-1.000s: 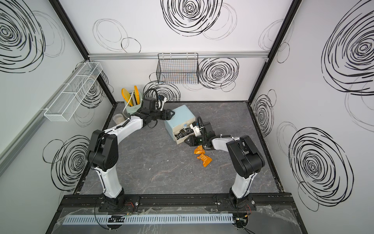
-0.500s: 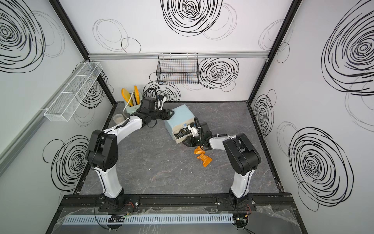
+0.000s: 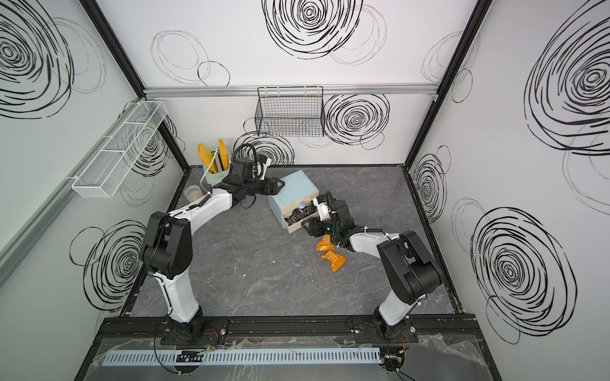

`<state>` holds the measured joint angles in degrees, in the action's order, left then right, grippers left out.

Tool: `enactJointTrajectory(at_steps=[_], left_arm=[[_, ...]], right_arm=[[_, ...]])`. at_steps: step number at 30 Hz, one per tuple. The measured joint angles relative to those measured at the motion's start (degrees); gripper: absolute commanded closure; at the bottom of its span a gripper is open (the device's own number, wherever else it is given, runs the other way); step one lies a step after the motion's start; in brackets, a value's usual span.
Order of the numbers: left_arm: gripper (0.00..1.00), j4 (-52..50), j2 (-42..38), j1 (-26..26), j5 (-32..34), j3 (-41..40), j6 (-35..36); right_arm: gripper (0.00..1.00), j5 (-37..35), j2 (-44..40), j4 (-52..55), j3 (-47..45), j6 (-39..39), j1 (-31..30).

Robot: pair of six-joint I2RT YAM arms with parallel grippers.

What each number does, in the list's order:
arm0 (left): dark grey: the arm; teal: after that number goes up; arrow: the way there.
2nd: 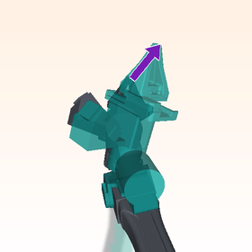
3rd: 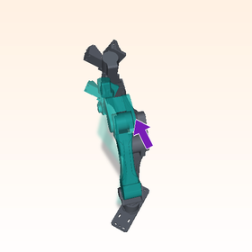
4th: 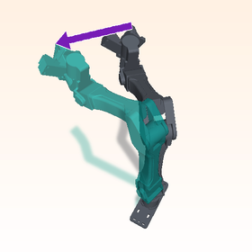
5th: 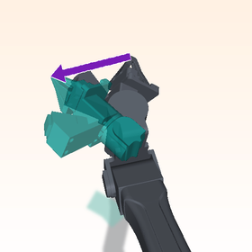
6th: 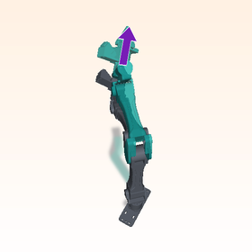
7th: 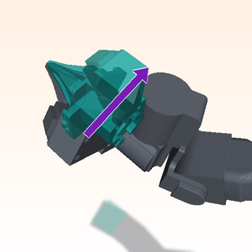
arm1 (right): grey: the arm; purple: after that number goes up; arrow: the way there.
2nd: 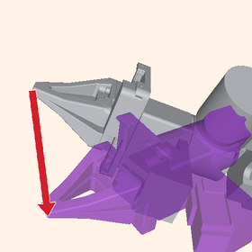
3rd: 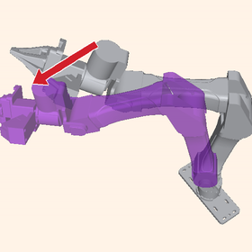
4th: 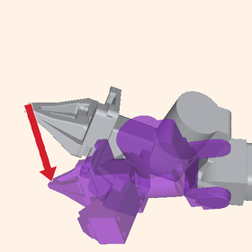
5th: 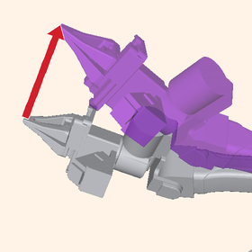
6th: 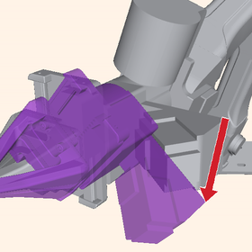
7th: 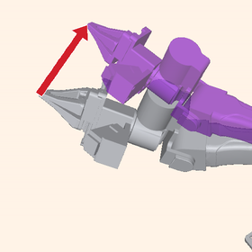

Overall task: Place the cookies into the drawer by color
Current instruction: Close the drawer in the storage box.

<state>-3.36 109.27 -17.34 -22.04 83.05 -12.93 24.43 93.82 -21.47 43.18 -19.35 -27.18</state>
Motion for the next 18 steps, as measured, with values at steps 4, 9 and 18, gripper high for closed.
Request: enactJointTrajectory(at_steps=[4,9,18], left_arm=[[0.3,-0.17,0.0,0.17,-0.07,0.0,-0.17],[0.32,-0.2,0.0,0.33,-0.48,0.0,-0.17],[0.32,-0.55,0.0,0.52,-1.55,0.0,-0.15]], right_arm=[[0.56,-0.79,0.37,0.13,0.46,0.57,0.0],[0.61,-1.05,2.58,-0.04,2.36,0.68,0.02],[0.64,-0.94,6.56,-3.54,5.16,0.22,-0.02]])
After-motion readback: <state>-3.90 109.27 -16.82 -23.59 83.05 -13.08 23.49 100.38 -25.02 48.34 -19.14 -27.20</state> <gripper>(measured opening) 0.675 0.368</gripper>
